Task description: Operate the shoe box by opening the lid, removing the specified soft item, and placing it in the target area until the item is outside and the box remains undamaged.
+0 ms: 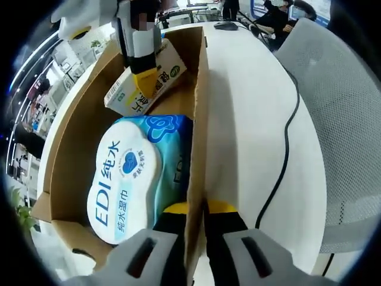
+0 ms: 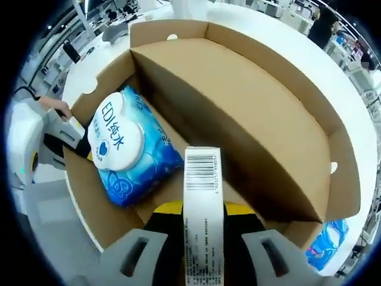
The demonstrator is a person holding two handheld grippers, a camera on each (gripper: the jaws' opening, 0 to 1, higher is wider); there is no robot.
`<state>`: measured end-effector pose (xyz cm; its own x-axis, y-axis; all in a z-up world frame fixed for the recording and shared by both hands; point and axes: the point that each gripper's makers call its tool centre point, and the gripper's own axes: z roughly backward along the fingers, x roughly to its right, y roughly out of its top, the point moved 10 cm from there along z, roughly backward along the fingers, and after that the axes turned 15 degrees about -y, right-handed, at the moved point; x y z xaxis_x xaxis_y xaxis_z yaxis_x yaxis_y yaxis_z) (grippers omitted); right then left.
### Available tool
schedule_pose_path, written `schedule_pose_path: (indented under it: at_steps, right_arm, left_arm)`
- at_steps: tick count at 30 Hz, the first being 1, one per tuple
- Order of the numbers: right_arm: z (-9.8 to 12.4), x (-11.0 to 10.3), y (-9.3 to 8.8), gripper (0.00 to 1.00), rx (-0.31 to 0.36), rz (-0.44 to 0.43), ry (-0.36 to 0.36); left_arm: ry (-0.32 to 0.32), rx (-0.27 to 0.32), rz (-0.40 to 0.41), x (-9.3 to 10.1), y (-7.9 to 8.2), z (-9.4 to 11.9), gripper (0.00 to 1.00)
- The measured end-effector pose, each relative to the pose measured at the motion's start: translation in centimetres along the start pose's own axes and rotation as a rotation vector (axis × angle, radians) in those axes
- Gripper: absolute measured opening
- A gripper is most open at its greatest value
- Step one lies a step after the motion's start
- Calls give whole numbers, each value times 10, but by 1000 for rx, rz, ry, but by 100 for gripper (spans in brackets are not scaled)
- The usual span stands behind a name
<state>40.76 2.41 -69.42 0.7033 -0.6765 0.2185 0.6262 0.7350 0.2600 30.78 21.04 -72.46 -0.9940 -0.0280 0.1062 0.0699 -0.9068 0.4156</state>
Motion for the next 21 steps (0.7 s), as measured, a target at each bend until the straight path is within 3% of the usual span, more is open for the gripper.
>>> schedule_pose_path:
  at_steps: [17,21]
  right_arm:
    - [30,5,-8,20,82,-38,-14]
    - [36,5,-9,20,99,-103,1]
  left_arm:
    - [-1,-1,-5,1,-1,-1,4]
    - [-1,-1,-3,1,0,-1,4]
